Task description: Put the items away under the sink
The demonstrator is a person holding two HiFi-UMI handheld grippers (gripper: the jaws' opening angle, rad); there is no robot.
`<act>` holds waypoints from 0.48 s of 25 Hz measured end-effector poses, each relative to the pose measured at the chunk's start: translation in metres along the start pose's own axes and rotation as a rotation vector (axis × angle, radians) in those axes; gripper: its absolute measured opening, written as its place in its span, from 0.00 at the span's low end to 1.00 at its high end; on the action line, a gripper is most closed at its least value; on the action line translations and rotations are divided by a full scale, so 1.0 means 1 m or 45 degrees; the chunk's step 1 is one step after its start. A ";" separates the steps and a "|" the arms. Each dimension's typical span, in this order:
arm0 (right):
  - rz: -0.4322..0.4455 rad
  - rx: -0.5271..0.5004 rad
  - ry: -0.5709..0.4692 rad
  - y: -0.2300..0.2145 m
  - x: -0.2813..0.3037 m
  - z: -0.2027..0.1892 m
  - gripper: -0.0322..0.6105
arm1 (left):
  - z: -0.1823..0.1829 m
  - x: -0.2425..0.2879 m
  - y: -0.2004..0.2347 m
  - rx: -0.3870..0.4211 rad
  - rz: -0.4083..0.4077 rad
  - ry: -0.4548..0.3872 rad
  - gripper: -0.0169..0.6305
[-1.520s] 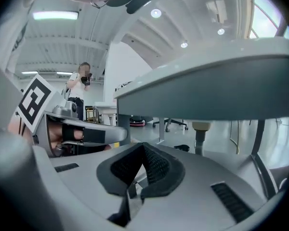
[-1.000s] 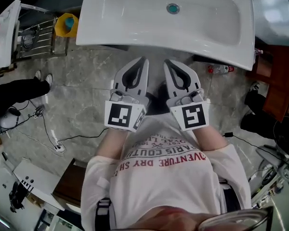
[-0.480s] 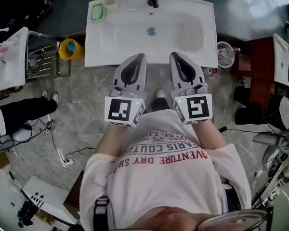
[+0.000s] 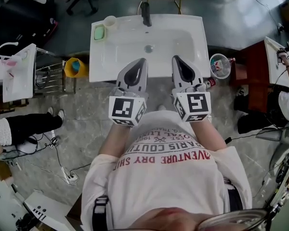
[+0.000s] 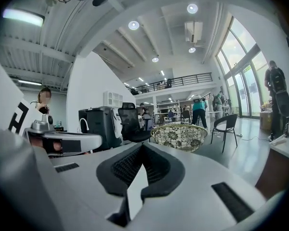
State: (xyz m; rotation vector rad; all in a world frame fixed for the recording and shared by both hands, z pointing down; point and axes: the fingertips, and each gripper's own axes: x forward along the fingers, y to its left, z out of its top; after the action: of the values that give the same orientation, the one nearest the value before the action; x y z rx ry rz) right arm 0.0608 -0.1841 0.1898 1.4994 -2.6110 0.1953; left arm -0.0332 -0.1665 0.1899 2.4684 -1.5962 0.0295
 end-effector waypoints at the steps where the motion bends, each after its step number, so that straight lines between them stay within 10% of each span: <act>1: 0.003 0.001 -0.004 -0.001 0.000 0.001 0.09 | 0.000 0.001 -0.001 -0.002 0.002 -0.003 0.06; 12: 0.018 -0.014 0.004 -0.011 0.006 -0.004 0.09 | -0.004 0.003 0.001 -0.013 0.056 -0.021 0.06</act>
State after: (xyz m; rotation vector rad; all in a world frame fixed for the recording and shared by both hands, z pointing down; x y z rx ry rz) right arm 0.0675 -0.1942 0.1950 1.4764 -2.6165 0.1844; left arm -0.0322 -0.1686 0.1943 2.4321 -1.6526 0.0079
